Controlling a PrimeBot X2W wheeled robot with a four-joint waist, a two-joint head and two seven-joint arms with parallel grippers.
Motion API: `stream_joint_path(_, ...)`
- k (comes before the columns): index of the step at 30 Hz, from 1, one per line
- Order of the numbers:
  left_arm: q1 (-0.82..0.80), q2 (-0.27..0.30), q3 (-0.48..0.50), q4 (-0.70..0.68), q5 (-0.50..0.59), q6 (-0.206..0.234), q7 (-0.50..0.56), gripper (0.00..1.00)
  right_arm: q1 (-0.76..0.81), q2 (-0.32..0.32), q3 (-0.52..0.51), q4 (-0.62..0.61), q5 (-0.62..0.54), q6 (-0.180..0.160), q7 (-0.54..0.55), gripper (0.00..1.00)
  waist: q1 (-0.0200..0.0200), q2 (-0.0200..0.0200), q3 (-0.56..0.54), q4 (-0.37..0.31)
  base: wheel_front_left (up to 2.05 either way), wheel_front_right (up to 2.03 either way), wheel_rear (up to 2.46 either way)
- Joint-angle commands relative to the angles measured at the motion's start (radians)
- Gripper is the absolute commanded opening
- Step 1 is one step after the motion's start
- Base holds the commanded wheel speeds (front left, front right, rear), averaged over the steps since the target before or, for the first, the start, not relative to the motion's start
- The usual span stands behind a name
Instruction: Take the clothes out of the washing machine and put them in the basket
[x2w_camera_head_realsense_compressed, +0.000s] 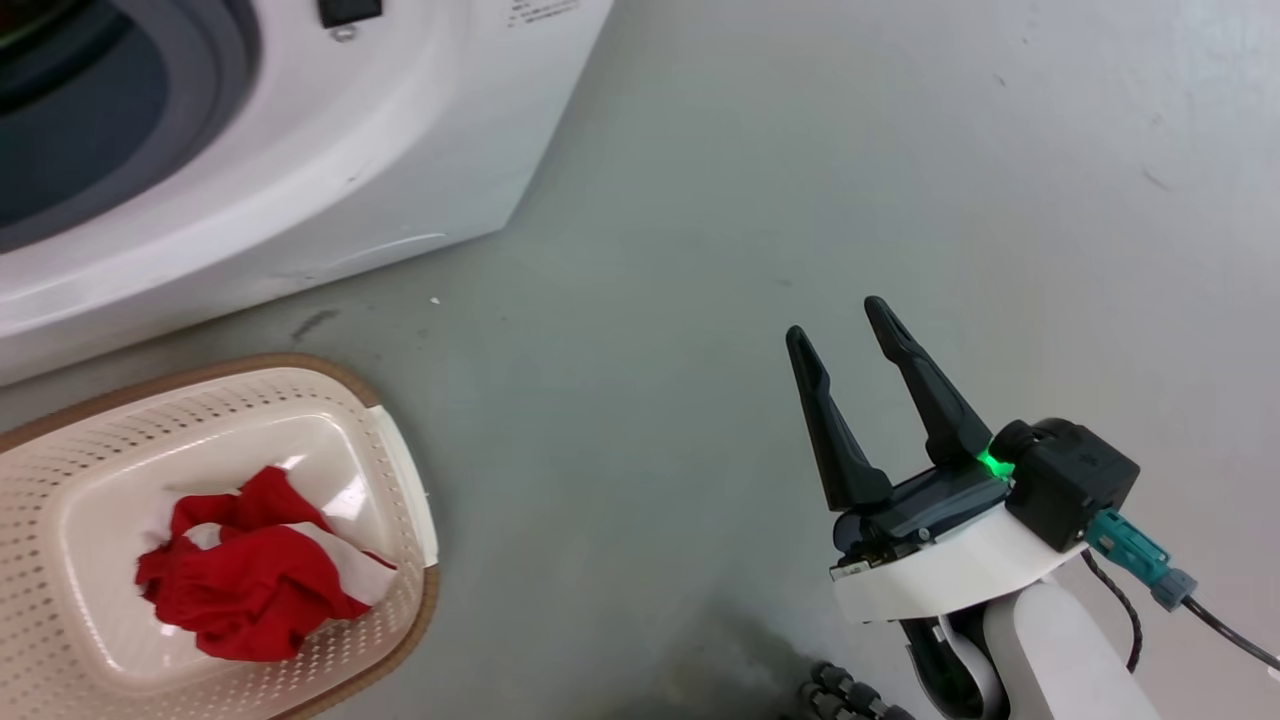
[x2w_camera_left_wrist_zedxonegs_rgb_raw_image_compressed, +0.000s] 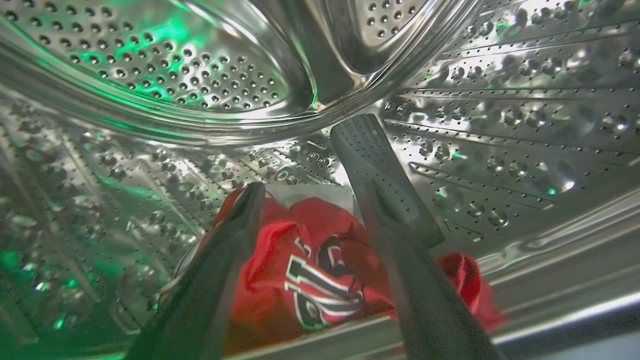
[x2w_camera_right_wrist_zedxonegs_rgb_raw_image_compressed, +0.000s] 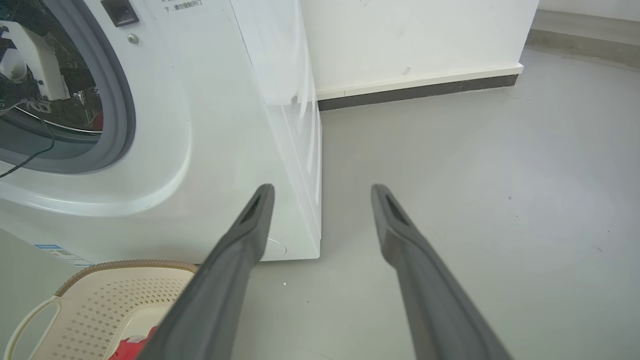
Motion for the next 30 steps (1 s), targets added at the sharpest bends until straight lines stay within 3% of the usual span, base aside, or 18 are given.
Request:
stream_joint_path(1,-0.042,0.028,-0.019,0.005,0.006,-0.001,0.036,1.00,-0.021,0.002,0.010,0.001,0.015,-0.001,-0.008,1.00,-0.0002,0.0000,0.038,-0.036,0.00,0.00,0.00)
stream_joint_path(12,-0.183,0.172,-0.126,0.000,-0.011,-0.001,0.250,1.00,-0.021,0.002,0.054,-0.027,0.043,-0.001,-0.009,1.00,-0.0002,0.0000,0.102,-0.092,0.00,0.00,0.00)
stream_joint_path(19,-0.220,0.251,-0.219,-0.033,-0.023,-0.002,0.443,1.00,-0.015,0.002,0.081,-0.043,0.050,-0.001,-0.009,1.00,-0.0002,0.0000,0.136,-0.121,0.00,0.00,0.00)
stream_joint_path(25,-0.197,0.277,-0.237,-0.069,-0.068,-0.002,0.619,1.00,-0.003,0.002,0.085,-0.055,0.053,-0.001,-0.009,1.00,-0.0002,0.0000,0.154,-0.124,0.00,0.00,0.00)
stream_joint_path(30,-0.169,0.284,-0.228,-0.121,-0.085,0.020,0.677,1.00,0.001,0.002,0.091,-0.066,0.058,-0.001,-0.009,1.00,-0.0002,0.0000,0.161,-0.124,0.00,0.00,0.00)
